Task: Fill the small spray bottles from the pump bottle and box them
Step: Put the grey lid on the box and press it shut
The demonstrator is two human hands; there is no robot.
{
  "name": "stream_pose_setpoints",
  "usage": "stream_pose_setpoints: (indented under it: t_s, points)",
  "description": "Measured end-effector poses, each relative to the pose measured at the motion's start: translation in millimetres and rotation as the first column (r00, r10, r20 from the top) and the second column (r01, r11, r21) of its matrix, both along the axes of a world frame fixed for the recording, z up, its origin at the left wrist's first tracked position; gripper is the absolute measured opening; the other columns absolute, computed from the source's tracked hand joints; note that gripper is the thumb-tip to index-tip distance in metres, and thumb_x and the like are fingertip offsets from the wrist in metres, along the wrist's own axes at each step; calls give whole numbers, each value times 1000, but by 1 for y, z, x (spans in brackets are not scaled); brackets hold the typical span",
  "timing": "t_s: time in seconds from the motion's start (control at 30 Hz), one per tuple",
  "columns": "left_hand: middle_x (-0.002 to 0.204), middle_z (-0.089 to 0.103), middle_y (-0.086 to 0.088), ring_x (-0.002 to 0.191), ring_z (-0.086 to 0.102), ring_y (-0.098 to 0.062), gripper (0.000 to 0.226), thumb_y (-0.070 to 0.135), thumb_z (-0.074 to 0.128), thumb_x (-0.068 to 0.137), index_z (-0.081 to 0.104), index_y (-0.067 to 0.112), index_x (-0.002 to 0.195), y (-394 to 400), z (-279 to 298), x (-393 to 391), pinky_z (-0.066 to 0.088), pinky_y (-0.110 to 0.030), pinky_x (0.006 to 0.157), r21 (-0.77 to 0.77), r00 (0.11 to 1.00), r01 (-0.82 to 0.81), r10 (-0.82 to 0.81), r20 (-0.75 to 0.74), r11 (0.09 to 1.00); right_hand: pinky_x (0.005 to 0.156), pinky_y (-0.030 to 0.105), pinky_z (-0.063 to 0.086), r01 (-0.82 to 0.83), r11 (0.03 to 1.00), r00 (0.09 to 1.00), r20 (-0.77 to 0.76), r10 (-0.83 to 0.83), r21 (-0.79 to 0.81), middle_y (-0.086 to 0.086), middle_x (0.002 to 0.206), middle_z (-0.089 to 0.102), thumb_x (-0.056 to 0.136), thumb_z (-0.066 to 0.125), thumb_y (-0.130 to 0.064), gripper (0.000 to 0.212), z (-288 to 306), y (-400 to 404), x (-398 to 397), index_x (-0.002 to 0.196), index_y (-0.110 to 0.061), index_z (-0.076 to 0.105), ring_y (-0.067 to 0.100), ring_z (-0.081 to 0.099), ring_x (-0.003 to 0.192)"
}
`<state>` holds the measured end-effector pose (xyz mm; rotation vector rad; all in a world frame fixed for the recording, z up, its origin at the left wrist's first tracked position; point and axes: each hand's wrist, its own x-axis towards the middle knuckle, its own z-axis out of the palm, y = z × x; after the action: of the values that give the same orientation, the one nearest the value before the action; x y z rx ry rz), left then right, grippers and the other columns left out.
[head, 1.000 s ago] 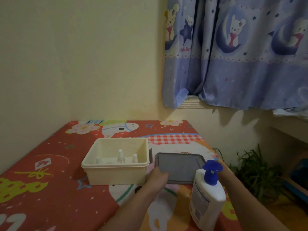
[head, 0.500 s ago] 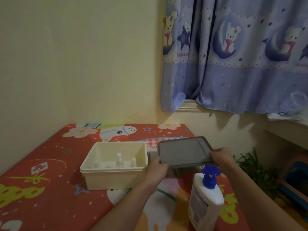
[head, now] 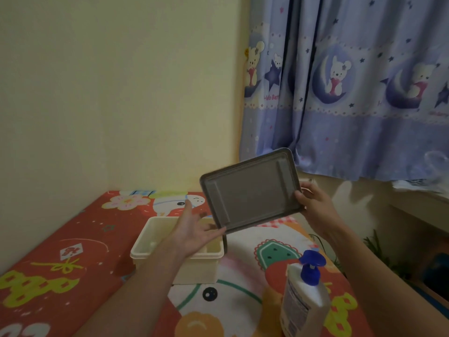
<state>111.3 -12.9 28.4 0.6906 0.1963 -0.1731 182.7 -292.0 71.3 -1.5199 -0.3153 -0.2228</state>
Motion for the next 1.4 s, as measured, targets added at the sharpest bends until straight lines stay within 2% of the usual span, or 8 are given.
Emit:
stream_pose_setpoints:
  t_s: [0.27, 0.4, 0.5, 0.63, 0.83, 1.0, 1.17, 1.4]
  points:
    - [117, 56, -26, 106, 53, -45, 21, -3, 41, 87, 55, -3, 103, 25, 16, -22, 37, -56, 110, 93, 985, -150, 141, 100, 984, 90, 40, 50, -153, 981, 985, 64, 162, -118, 8, 95, 72, 91, 53, 4, 26, 12, 27, -8, 95, -15, 70, 25, 64, 93]
    - [94, 56, -22, 92, 64, -35, 16, -16, 37, 89, 51, -8, 93, 38, 23, -26, 62, -32, 68, 175, 960, -275, 262, 97, 945, 80, 26, 56, -136, 981, 989, 43, 143, -142, 5, 99, 74, 89, 59, 2, 28, 21, 41, -13, 98, -20, 73, 19, 66, 90]
    - [58, 67, -8, 58, 64, -17, 20, -7, 40, 96, 54, -1, 83, 47, 31, -30, 51, -20, 46, 282, 940, -342, 327, 102, 896, 69, 21, 58, -142, 985, 989, -48, 138, -95, 7, 109, 68, 93, 52, 4, 33, 27, 58, -14, 121, -11, 62, 16, 69, 89]
    - [89, 63, -10, 77, 59, -20, 23, 0, 35, 101, 58, 3, 97, 60, 34, -32, 47, -29, 60, 343, 925, -378, 338, 174, 860, 57, 26, 49, -137, 985, 958, -265, 105, -108, 18, 86, 62, 93, 51, -5, 13, 26, 86, -20, 88, 2, 61, 21, 61, 68]
    - [95, 65, -11, 79, 64, -24, 25, 0, 43, 98, 58, 2, 118, 82, 27, -34, 54, -30, 52, 460, 862, -504, 461, 213, 730, 59, 29, 51, -104, 948, 968, -248, 27, -301, 20, 86, 61, 85, 51, 8, 18, 14, 127, -31, 98, 12, 62, 28, 60, 76]
    - [96, 67, -16, 95, 66, -39, 21, -2, 52, 92, 66, 2, 106, 101, 16, -35, 54, -56, 88, 672, 817, -513, 545, 191, 534, 64, 32, 48, -77, 957, 965, -263, 1, -278, 17, 84, 58, 79, 44, 16, 24, -14, 161, -28, 92, 9, 63, 28, 55, 77]
    - [87, 60, -1, 70, 57, -16, 35, -6, 43, 93, 60, 1, 123, 109, 1, -38, 49, -33, 68, 754, 819, -510, 502, 279, 413, 56, 26, 44, -94, 951, 955, -297, 2, -295, 8, 72, 56, 80, 42, 16, 28, -35, 179, -30, 76, -4, 60, 26, 55, 76]
    - [113, 69, -11, 89, 64, -22, 42, -4, 39, 92, 64, 11, 121, 124, -33, -31, 52, -28, 70, 837, 883, -402, 399, 248, 371, 77, 44, 59, -97, 943, 939, -344, -20, -318, 17, 93, 64, 77, 40, 13, 34, -63, 191, -22, 98, 1, 63, 33, 62, 93]
